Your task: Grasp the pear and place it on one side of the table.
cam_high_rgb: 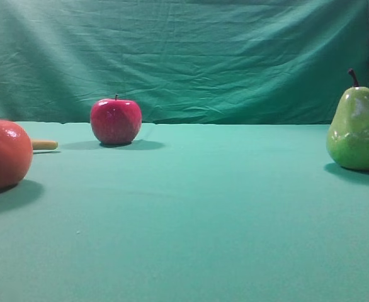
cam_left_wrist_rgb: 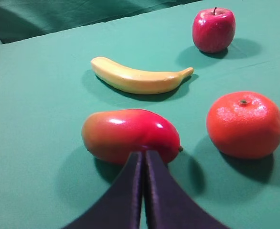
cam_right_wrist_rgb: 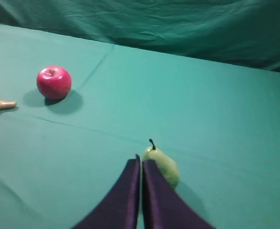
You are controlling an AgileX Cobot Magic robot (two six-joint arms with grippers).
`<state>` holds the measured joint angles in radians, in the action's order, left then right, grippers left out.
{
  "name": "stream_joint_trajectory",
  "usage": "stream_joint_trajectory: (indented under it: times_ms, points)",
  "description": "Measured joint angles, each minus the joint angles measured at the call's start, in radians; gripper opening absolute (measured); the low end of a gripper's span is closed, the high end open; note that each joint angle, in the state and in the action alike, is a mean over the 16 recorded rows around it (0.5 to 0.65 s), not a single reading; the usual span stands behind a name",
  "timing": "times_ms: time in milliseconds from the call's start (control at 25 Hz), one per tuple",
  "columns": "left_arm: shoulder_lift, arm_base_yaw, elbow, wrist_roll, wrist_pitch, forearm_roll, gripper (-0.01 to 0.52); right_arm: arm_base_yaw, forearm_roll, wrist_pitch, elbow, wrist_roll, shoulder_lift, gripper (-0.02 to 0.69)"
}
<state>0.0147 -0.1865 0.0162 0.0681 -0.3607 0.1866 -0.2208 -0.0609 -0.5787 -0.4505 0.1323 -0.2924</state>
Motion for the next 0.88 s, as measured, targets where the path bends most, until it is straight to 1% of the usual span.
stream_joint_trajectory:
  times_ms: [240, 440, 640, 880]
  points:
    - [0.0, 0.0, 0.0, 0.0, 0.0, 0.0, 0.0, 0.066, 0.027, 0.098, 0.22, 0.0, 0.166, 0.0]
    - [0.0, 0.0, 0.0, 0.0, 0.0, 0.0, 0.0, 0.107, 0.041, 0.143, 0.364, 0.0, 0.26, 0.0]
    - [0.0, 0.0, 0.0, 0.0, 0.0, 0.0, 0.0, 0.127, 0.046, 0.155, 0.437, 0.0, 0.299, 0.0]
    - [0.0, 0.0, 0.0, 0.0, 0.0, 0.0, 0.0, 0.132, 0.046, 0.164, 0.467, 0.0, 0.302, 0.0]
